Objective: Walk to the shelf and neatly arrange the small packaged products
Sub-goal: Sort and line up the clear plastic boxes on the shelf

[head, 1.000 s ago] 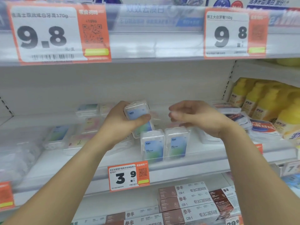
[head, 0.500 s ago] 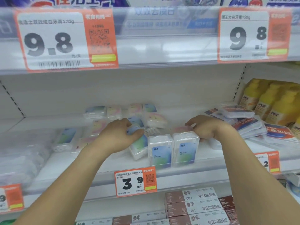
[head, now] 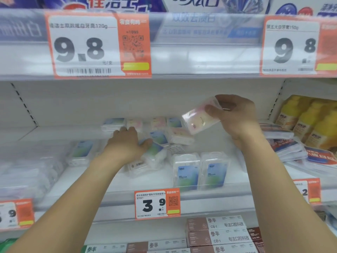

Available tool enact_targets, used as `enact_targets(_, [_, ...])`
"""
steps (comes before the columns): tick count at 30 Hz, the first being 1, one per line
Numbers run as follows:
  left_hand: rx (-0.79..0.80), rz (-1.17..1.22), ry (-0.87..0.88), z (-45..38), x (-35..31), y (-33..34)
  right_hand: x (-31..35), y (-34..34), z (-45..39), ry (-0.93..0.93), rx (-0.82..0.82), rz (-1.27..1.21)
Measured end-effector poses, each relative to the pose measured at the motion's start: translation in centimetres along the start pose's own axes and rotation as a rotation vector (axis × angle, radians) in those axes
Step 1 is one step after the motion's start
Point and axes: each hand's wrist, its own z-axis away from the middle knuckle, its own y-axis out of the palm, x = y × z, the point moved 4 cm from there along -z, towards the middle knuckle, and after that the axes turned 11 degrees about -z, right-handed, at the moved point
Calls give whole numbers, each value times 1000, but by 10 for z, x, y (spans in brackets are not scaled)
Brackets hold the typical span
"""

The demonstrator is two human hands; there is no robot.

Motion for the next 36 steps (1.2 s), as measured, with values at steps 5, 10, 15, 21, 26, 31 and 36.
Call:
enact_targets(5, [-173,212,196,-27,-40,-13,-13,1,8,108,-50,-97])
enact_targets(10, [164,57,365,-62,-94,8,-32,-14,13,302,-101,-236])
enact_targets(15, [0,150,296,-79,-86,0,-31,-32,8,414,-96,-446])
enact_targets(21, [-197,817,300,-30,-53,-42,-20,-34,12,475,-41,-642])
enact_targets(26, [-86,1055,360,10,-15,-63,0,-14,30,410,150,-413])
enact_targets(31, [-63,1075,353,28,12,-70,23,26,51,294,329,-295])
enact_targets(36, [-51,876,358,37,43,-76,43,60,65,102,525,22])
